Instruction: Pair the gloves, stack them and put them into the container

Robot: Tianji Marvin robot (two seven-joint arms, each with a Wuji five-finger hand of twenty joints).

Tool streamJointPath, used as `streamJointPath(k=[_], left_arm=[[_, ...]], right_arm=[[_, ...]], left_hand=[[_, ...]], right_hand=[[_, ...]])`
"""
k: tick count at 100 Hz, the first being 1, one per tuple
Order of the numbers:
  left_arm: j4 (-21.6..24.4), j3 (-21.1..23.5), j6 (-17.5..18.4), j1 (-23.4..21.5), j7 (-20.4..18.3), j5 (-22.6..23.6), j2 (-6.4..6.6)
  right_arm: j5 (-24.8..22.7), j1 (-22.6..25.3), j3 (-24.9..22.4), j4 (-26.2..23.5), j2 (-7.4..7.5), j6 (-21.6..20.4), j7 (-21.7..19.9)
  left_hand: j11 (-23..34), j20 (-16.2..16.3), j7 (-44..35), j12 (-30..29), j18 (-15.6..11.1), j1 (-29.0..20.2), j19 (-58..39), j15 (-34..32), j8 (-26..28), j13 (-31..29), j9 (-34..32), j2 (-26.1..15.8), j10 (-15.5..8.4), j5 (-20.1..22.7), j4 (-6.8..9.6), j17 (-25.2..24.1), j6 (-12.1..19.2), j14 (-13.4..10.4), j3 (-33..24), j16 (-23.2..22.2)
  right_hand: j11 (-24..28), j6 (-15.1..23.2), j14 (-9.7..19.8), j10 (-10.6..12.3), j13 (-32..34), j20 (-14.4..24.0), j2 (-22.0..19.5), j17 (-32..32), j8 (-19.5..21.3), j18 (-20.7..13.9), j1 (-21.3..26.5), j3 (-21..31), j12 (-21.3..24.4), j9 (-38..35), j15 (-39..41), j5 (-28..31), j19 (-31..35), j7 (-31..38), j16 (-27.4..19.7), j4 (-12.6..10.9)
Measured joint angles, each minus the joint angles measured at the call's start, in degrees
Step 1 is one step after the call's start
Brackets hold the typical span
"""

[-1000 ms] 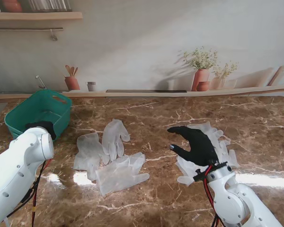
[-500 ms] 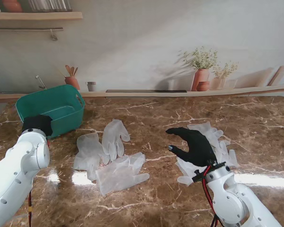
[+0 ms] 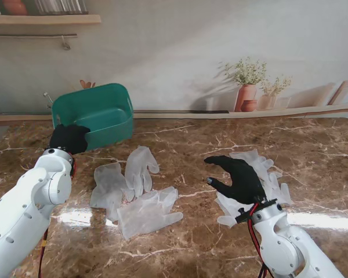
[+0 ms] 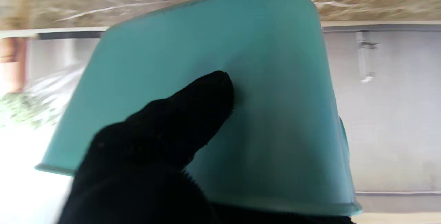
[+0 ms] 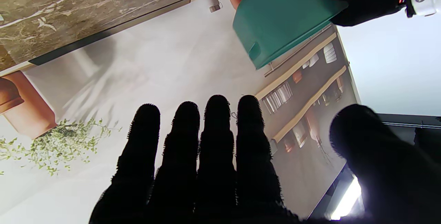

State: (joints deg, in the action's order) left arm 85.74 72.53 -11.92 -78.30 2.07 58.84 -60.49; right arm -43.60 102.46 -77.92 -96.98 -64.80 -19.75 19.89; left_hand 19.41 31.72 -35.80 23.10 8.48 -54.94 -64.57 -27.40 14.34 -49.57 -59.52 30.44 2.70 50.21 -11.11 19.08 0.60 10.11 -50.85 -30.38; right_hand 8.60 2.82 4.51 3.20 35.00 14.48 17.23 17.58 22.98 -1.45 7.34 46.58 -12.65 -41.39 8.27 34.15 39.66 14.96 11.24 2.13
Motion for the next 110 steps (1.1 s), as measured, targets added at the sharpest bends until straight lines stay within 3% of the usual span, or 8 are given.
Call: streamJointPath(k=[19,40,63,74,84,100,110], left_arm=[[-0.3,-6.5,1.7,4.8,0.2,-4.4,-0.45],[-5.2,-17.1,1.7,13.2,0.5,-12.6,-1.72],[-13.8,-29.5,-2.4,22.4,2.3,-21.4,-5.06],[-18.3,-34.1,-2.5,26.3,2.5,-25.1,-7.47],[-21.3,-36.9,-1.7,28.7,2.9,-26.0,-9.32],[-26.8,-40.9,2.7,32.4,3.9,-29.5,-11.97],[-28.9,-42.9,3.1,34.0,4.4,-30.2,-13.35]], right_arm=[[-0.3,0.5,-0.5,0.0,-0.16,0.2,1.2],[-0.3,1.1,-1.2,-0.1,-0.3,0.2,1.9],[0.0,1.1,-1.3,0.4,-0.39,0.1,2.4],[0.2,1.1,-1.5,0.9,-0.46,0.1,2.5],[0.3,1.3,-1.9,1.1,-0.57,0.1,2.8],[0.4,1.6,-2.6,1.2,-0.68,0.0,3.3],[0.5,1.7,-2.8,1.4,-0.71,-0.1,3.4]], left_hand=[[0.0,0.0,-0.1,0.0,-0.1,0.0,0.0,0.0,-0.5,0.0,0.0,0.0,-0.1,0.0,-0.04,0.3,0.0,-0.1,0.0,0.0],[-0.1,0.0,-0.9,0.0,-0.5,0.0,0.0,0.0,-0.6,-0.1,0.0,0.1,-0.2,0.0,-0.65,0.3,0.0,-0.2,0.0,0.0],[-0.2,0.0,-0.9,0.0,-0.2,0.0,0.0,0.0,-1.3,-0.1,0.0,0.2,-0.2,0.0,-1.24,0.9,0.0,-0.2,0.0,0.9],[-0.2,0.0,-0.9,0.0,-0.4,0.0,0.0,0.0,-1.3,-0.1,0.0,0.2,-0.2,0.0,-1.52,1.0,0.0,-0.2,0.0,1.6],[-0.2,0.0,-0.9,-0.3,-0.4,0.0,0.0,0.0,-1.4,-0.1,0.0,0.2,-0.2,0.0,-1.52,1.0,0.0,-0.3,0.0,2.1],[-0.2,0.0,-0.9,-0.3,-0.8,0.0,0.0,0.0,-1.4,-0.1,0.0,0.2,-0.2,0.0,-1.53,0.9,0.0,-0.7,0.0,2.3],[-0.2,0.0,-0.9,-0.3,-0.8,0.0,0.0,0.0,-1.4,-0.1,0.0,0.2,-0.2,0.0,-1.53,0.9,0.0,-0.8,0.0,2.3]], right_hand=[[0.0,0.0,0.0,0.0,0.0,0.0,0.0,0.0,0.0,0.0,0.0,0.0,0.0,0.0,0.0,0.0,0.0,0.0,0.0,0.0],[0.0,0.0,0.0,0.0,0.0,0.0,0.0,0.0,0.1,0.0,0.0,0.0,0.0,0.0,0.0,0.0,0.0,0.0,0.0,0.0],[0.0,0.0,0.0,0.0,0.0,0.0,0.0,0.0,0.1,0.0,0.0,0.0,0.0,-0.1,0.0,0.0,0.0,0.0,0.0,0.0],[0.0,0.0,0.0,0.0,0.0,0.0,0.0,0.0,0.1,0.0,0.0,0.0,0.0,-0.1,0.0,0.0,0.0,0.0,0.0,0.0],[0.0,0.0,0.0,-0.1,0.0,0.0,0.0,0.0,0.1,0.0,0.0,0.0,0.0,-0.1,0.0,0.0,0.0,0.0,0.0,0.0],[0.0,0.0,0.0,-0.2,0.0,0.0,0.0,0.0,0.1,0.0,0.0,0.0,0.0,-0.1,0.0,0.0,0.0,0.0,0.0,0.0],[0.0,0.0,0.0,-0.2,0.0,0.0,0.0,0.0,0.1,0.0,0.0,0.0,0.0,-0.1,0.0,0.0,0.0,0.0,0.0,0.0]])
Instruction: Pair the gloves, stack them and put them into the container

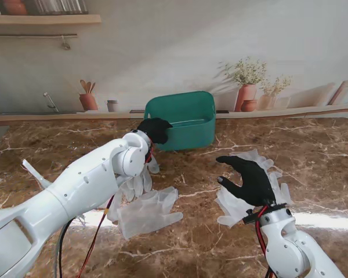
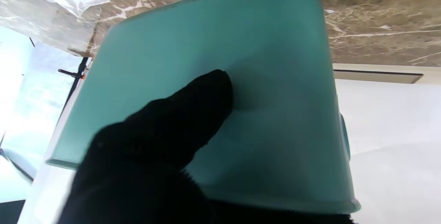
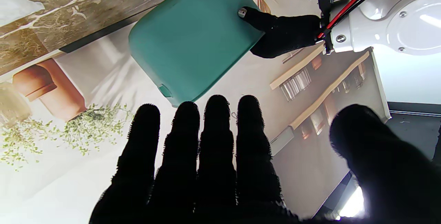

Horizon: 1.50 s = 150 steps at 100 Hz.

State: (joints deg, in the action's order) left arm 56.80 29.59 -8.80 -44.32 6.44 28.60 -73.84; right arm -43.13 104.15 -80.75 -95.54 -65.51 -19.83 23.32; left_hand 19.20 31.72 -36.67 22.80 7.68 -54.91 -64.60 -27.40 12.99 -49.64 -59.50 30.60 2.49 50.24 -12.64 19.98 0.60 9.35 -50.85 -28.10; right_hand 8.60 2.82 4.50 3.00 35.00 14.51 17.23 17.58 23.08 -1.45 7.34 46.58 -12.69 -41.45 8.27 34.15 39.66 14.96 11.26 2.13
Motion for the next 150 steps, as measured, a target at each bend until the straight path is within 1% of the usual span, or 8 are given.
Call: streamJointPath(k=[27,47,81,106,128,135,138,150], left_arm=[[-5.9,-3.9,1.6,3.0,0.0,-2.2,-3.44],[-9.1,-6.1,1.9,4.3,-0.6,-3.4,-5.18],[-14.9,-9.6,4.9,6.6,-1.2,-4.1,-8.01],[-15.7,-10.3,4.9,7.3,-2.1,-4.0,-8.7],[-15.0,-10.3,3.2,7.4,-3.1,-4.1,-8.75],[-14.9,-10.2,2.8,7.4,-3.3,-4.4,-8.75],[-14.7,-10.3,2.6,7.4,-3.5,-4.4,-8.75],[-14.3,-10.3,2.1,7.4,-4.0,-4.4,-8.73]], right_arm=[[0.2,0.1,-0.3,0.5,-0.02,-0.1,0.1],[0.3,0.0,-0.3,0.8,-0.03,-0.1,0.2],[0.6,0.0,-0.3,1.0,-0.07,0.0,0.2],[0.8,0.0,-0.5,1.3,-0.13,0.0,0.4],[0.9,-0.1,-0.5,1.5,-0.16,-0.1,0.4],[0.9,-0.1,-0.6,1.6,-0.16,-0.2,0.5],[0.9,-0.1,-0.6,1.6,-0.17,-0.2,0.5],[0.9,-0.1,-0.7,1.7,-0.18,-0.3,0.6]], left_hand=[[0.0,0.0,0.0,0.0,0.0,0.0,0.0,0.0,0.0,0.0,0.0,0.0,0.0,0.0,0.0,0.0,0.0,0.0,0.0,0.0],[0.0,0.0,0.0,0.0,0.0,0.0,-0.1,0.0,0.0,0.0,0.0,0.0,0.0,0.0,0.0,0.0,0.0,0.0,0.0,0.1],[0.0,0.0,0.0,0.0,0.0,0.5,-0.1,0.0,0.0,0.0,0.0,0.0,0.0,0.0,0.0,-0.1,0.0,0.0,0.0,0.2],[0.0,0.0,0.0,0.0,0.0,0.6,-0.7,0.0,0.0,0.0,0.0,-0.1,0.0,0.0,0.0,-0.3,0.0,0.0,0.0,0.8],[0.0,0.0,0.1,0.0,-0.2,0.6,-0.7,0.0,0.0,0.1,0.0,-0.7,0.0,0.0,0.09,-0.6,0.0,-0.1,3.2,1.4],[0.0,0.0,0.1,-0.6,-0.2,1.5,-0.7,0.0,-0.5,0.3,0.3,-1.4,0.0,0.0,0.86,-0.7,0.0,-0.1,5.5,1.6],[-0.3,0.0,0.0,-0.6,-0.2,1.7,-0.7,0.0,-0.5,0.3,0.4,-2.0,0.0,0.0,0.69,-0.7,0.0,-0.1,5.7,1.7],[0.4,0.0,0.0,-2.7,-0.3,3.5,-0.7,0.0,-0.6,1.6,3.6,-2.1,0.4,-0.2,0.68,-1.8,0.0,-0.1,7.1,2.2]], right_hand=[[0.0,0.0,0.0,0.0,0.0,0.0,0.0,0.0,0.0,0.0,0.0,0.0,0.0,0.0,0.0,0.0,0.0,0.0,0.0,0.0],[0.0,0.0,0.0,-0.1,0.0,0.0,0.0,0.0,0.0,0.0,0.0,0.0,0.0,0.0,0.0,0.0,0.0,0.0,0.0,0.0],[0.0,0.0,0.0,-0.1,0.0,0.0,0.0,0.0,0.0,0.0,0.0,0.0,0.0,0.0,0.0,0.0,0.0,0.0,0.0,0.0],[0.0,0.0,0.0,-0.1,0.0,0.0,0.0,0.0,0.0,0.0,0.0,0.0,0.0,0.0,0.0,0.0,0.0,0.0,0.0,0.0],[0.0,0.0,0.0,-0.1,0.0,0.0,0.1,0.0,0.0,0.0,0.0,0.0,0.0,0.0,0.0,0.0,0.0,0.0,0.0,0.0],[0.0,0.0,0.0,-0.1,0.0,0.0,0.1,0.0,0.0,0.0,0.0,0.0,0.0,0.0,0.0,0.0,0.0,0.0,0.0,0.0],[0.0,0.0,0.0,-0.1,0.0,0.0,0.1,0.0,0.0,0.0,0.0,0.0,0.0,0.0,0.0,0.0,0.0,0.0,0.0,0.0],[0.0,0.0,0.0,-0.2,0.0,0.0,0.1,0.0,0.0,0.0,0.0,0.0,0.0,0.0,0.0,0.0,0.0,0.0,0.0,0.0]])
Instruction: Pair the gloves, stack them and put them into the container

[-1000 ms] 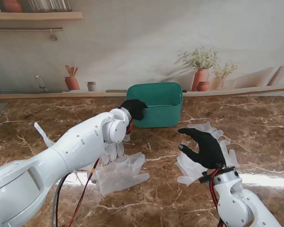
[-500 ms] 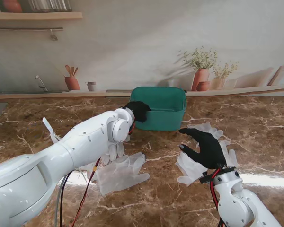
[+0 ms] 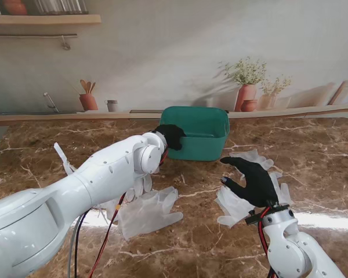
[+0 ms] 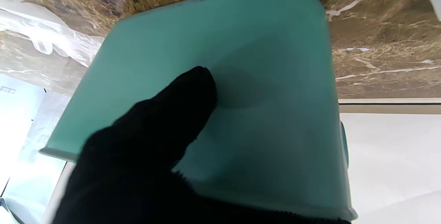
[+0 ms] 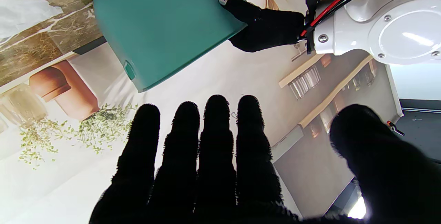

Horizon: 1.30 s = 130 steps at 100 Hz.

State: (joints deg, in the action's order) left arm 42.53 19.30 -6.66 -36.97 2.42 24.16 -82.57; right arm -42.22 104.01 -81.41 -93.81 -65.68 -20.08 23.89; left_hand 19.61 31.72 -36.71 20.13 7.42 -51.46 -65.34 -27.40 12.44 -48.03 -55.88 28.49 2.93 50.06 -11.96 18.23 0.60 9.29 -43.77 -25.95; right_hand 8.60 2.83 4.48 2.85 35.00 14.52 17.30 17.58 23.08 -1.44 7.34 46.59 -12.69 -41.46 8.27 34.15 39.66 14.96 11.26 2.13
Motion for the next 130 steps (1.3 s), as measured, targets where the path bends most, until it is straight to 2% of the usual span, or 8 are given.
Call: streamJointPath(k=[15,27,33,43,71,98,114,130], left_arm=[[1.4,0.3,-0.6,0.0,-0.6,-0.3,0.39],[3.1,1.2,-1.3,-0.5,-0.3,0.0,1.0],[4.3,1.5,-1.8,-0.8,-0.1,0.4,1.44],[6.1,2.4,-1.9,-1.4,0.6,1.3,2.22],[19.2,8.6,-3.4,-5.4,0.2,3.5,7.07],[37.7,20.7,-3.7,-16.8,1.2,9.3,12.22],[48.2,29.1,-2.9,-27.7,1.3,15.7,14.67],[54.9,37.4,-1.0,-40.8,6.6,18.7,15.7]], right_arm=[[-0.1,0.0,0.0,0.1,0.0,0.0,0.2],[-0.1,-0.1,0.0,0.1,-0.01,0.0,0.3],[-0.1,-0.1,0.0,0.1,-0.01,0.0,0.3],[-0.3,-0.1,0.0,0.1,-0.01,0.0,0.4],[-0.6,-0.1,0.1,-0.2,-0.01,0.3,0.6],[-1.2,0.0,0.4,-1.8,0.1,2.2,-0.5],[-1.5,0.0,1.1,-2.5,0.36,2.7,-1.4],[-2.0,-0.2,2.3,-3.2,0.7,3.6,-2.8]], left_hand=[[0.7,0.0,1.2,-1.8,0.0,3.4,0.1,0.5,0.0,2.1,2.0,-0.5,0.2,-1.0,0.04,-1.1,0.0,0.0,0.9,0.2],[1.3,-0.5,6.2,-3.0,-0.1,9.9,1.1,1.4,0.8,4.2,5.0,-0.5,0.8,-1.5,0.09,-2.5,-1.4,0.0,0.9,0.8],[1.5,-1.0,8.7,-3.1,-0.5,13.1,2.4,2.5,1.1,5.4,6.7,-0.5,1.0,-1.5,2.74,-3.9,-2.2,0.0,0.6,1.4],[0.4,-2.5,13.8,-3.4,-1.8,16.2,6.8,4.9,1.4,12.1,12.2,-0.5,1.1,-4.7,3.96,-8.1,-3.5,-0.4,0.9,2.6],[-2.8,-5.8,24.8,-5.3,-5.9,16.8,17.0,11.5,-2.2,24.9,24.8,0.0,0.5,-11.3,4.65,-18.3,-5.2,-3.7,13.4,5.3],[-4.7,-7.7,26.9,-6.2,-6.4,16.5,26.0,14.1,-2.8,28.9,27.9,-5.2,-0.3,-14.9,6.54,-19.6,-5.3,-4.7,26.5,5.9],[-4.7,-7.7,26.9,-6.8,-6.4,15.4,27.7,14.7,-2.8,29.3,27.9,-6.4,-0.3,-14.9,7.11,-19.6,-5.0,-4.8,28.2,5.9],[-5.3,-7.7,26.8,-6.9,-5.8,15.4,28.2,14.8,-2.8,29.3,27.8,-7.0,-0.3,-14.9,7.14,-19.6,-4.5,-4.8,30.0,5.9]], right_hand=[[0.0,0.0,0.0,0.0,0.0,0.0,0.0,0.0,0.0,0.0,0.0,0.0,0.0,0.0,0.0,0.0,0.0,0.0,0.0,0.0],[0.0,0.0,0.0,0.0,0.0,0.0,0.0,0.0,0.0,0.0,0.0,0.0,0.0,0.0,0.0,0.0,0.0,0.0,0.0,0.0],[0.0,0.0,0.0,0.0,0.0,0.0,0.0,0.0,0.0,0.0,0.0,0.0,0.0,0.0,0.0,0.0,0.0,0.0,0.0,0.0],[0.0,0.0,0.0,0.0,0.0,0.0,0.0,0.0,0.0,0.0,0.0,0.0,0.0,0.0,0.0,0.0,0.0,0.0,0.0,0.0],[0.0,0.0,0.0,-0.1,0.0,0.0,0.0,0.0,0.0,0.0,0.0,0.0,0.0,0.0,0.0,0.0,0.0,0.0,0.0,0.0],[0.0,0.0,-0.1,-0.1,0.0,0.0,0.0,0.1,0.0,0.0,0.0,0.0,0.0,0.0,0.0,0.0,0.0,0.0,0.0,0.0],[0.0,0.0,-0.1,-0.1,0.0,0.0,0.1,0.4,0.0,0.0,0.0,0.0,0.0,0.0,0.0,0.0,0.0,0.0,0.0,0.0],[0.0,0.0,-0.5,-0.1,0.0,0.0,0.1,0.5,0.0,0.0,0.0,0.0,0.0,0.0,0.0,0.0,0.0,0.0,0.0,0.0]])
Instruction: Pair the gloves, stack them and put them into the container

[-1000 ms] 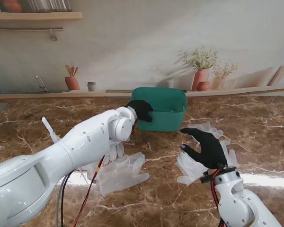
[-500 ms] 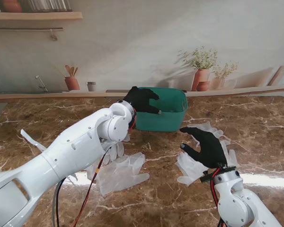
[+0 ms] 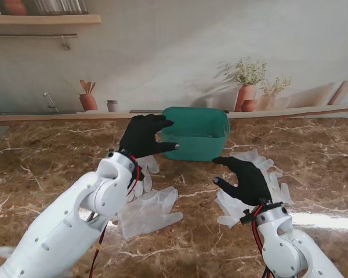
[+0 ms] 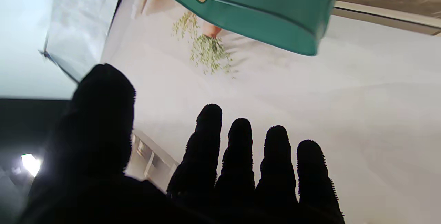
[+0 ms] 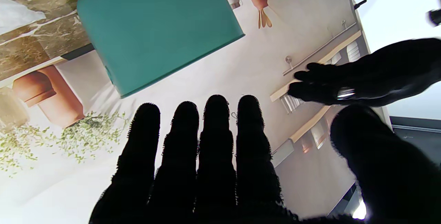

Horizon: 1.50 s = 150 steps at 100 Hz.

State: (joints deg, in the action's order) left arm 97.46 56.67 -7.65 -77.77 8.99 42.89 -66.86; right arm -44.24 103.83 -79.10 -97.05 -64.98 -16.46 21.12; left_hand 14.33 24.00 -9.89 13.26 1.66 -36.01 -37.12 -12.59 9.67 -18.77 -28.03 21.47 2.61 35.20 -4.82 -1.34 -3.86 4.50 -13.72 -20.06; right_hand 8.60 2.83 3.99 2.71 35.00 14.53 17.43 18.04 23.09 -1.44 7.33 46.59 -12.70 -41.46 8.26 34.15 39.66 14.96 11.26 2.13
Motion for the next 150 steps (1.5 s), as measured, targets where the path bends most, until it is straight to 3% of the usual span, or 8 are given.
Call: streamJointPath(k=[18,41,87,105,115,126,133,150], left_arm=[[4.7,8.1,9.3,-14.0,1.4,-0.6,1.05],[8.8,16.0,17.7,-25.4,0.6,-3.3,2.07],[7.3,16.8,20.4,-28.2,-0.9,-5.8,2.81],[5.9,15.7,20.5,-27.2,-0.5,-6.1,2.92],[5.6,15.4,20.9,-27.2,1.0,-5.5,2.89],[5.9,15.9,21.3,-28.1,1.1,-4.9,2.84],[6.0,16.2,22.1,-28.5,1.2,-4.5,2.82],[6.0,16.7,23.5,-28.7,1.9,-4.3,2.79]], right_arm=[[-0.4,-0.3,1.3,-0.4,0.32,0.6,-2.0],[-1.2,-0.7,2.5,-0.9,0.98,1.9,-5.1],[-2.9,-1.9,5.8,0.1,1.7,6.3,-8.4],[-9.3,-0.4,4.3,-0.6,1.81,13.1,-8.9],[-10.6,2.3,3.4,-2.2,1.94,20.6,-7.4],[-11.0,5.0,2.9,-3.7,1.82,28.8,-5.1],[-11.9,6.3,2.6,-4.4,1.67,31.5,-5.3],[-20.5,8.4,3.3,-6.1,1.72,44.5,-6.7]], left_hand=[[-0.1,2.0,0.0,-0.5,0.2,-2.7,0.7,0.7,0.0,0.0,0.0,-2.9,0.0,0.0,1.1,-0.4,0.0,0.0,10.0,0.0],[-0.7,2.0,0.0,-0.6,0.2,-2.6,2.1,1.4,0.0,0.0,0.0,-2.9,0.0,0.0,1.1,-0.4,0.0,0.0,11.0,0.0],[-0.8,1.5,0.0,-0.6,0.2,-2.8,2.2,1.4,0.0,0.0,0.0,-4.2,0.0,0.0,1.11,-0.4,0.0,0.0,11.5,0.4],[-0.8,1.4,0.0,-0.6,0.1,-4.3,2.8,1.4,0.0,0.0,0.0,-4.2,0.0,0.0,1.11,-0.4,0.0,0.0,11.5,0.4],[-0.8,1.3,0.0,-0.6,0.1,-4.3,2.9,1.4,0.0,0.1,0.0,-4.2,0.0,0.0,1.11,-0.4,0.0,0.0,11.5,0.6],[-0.8,0.7,0.0,-0.6,0.1,-4.3,4.2,2.3,0.0,1.4,0.0,-5.3,0.0,0.0,1.12,-0.4,0.0,-0.2,11.5,0.6],[-0.8,0.7,0.0,-0.7,0.1,-4.3,4.3,2.3,0.0,1.4,0.0,-5.3,0.0,0.0,1.12,-0.4,0.0,-0.2,11.5,0.6],[-0.8,0.7,0.0,-0.7,0.1,-4.3,4.9,2.7,0.0,1.4,0.0,-5.3,0.0,0.0,1.12,-0.4,0.0,-0.2,11.5,0.7]], right_hand=[[0.0,0.0,0.0,0.0,0.0,0.0,0.0,0.0,0.0,0.0,0.0,0.0,0.0,0.0,0.0,0.0,0.0,0.0,0.0,0.0],[0.0,0.0,0.0,0.0,0.0,0.0,0.0,0.0,0.0,0.0,0.0,0.0,0.0,0.0,0.0,0.0,0.0,0.0,0.0,0.0],[0.0,0.2,-0.2,0.0,0.0,0.0,1.4,0.0,0.0,0.0,0.0,0.0,0.0,0.0,0.0,0.0,0.0,0.0,0.0,0.0],[0.0,0.6,-0.9,0.0,0.0,0.8,3.1,0.0,0.1,0.1,2.1,1.0,0.0,0.0,0.1,0.0,0.0,0.0,0.7,0.0],[0.9,0.3,-2.4,-0.1,2.4,2.9,3.3,0.2,2.1,1.4,3.0,2.8,-1.1,-1.4,2.2,1.4,1.8,1.7,2.9,0.0],[3.3,-0.8,-4.3,-2.2,6.6,6.2,3.5,2.1,5.0,3.7,3.6,6.6,-3.5,-4.2,5.5,3.0,6.7,4.6,6.6,0.0],[4.4,-0.8,-4.3,-1.7,9.4,8.9,6.3,3.3,6.5,4.3,3.6,8.3,-5.6,-5.6,8.6,3.0,10.3,5.6,9.5,0.0],[8.1,-2.4,-4.7,-2.2,10.4,14.1,13.5,4.5,9.2,5.5,8.6,8.6,-10.7,-6.1,14.6,2.9,15.4,5.9,13.4,0.0]])
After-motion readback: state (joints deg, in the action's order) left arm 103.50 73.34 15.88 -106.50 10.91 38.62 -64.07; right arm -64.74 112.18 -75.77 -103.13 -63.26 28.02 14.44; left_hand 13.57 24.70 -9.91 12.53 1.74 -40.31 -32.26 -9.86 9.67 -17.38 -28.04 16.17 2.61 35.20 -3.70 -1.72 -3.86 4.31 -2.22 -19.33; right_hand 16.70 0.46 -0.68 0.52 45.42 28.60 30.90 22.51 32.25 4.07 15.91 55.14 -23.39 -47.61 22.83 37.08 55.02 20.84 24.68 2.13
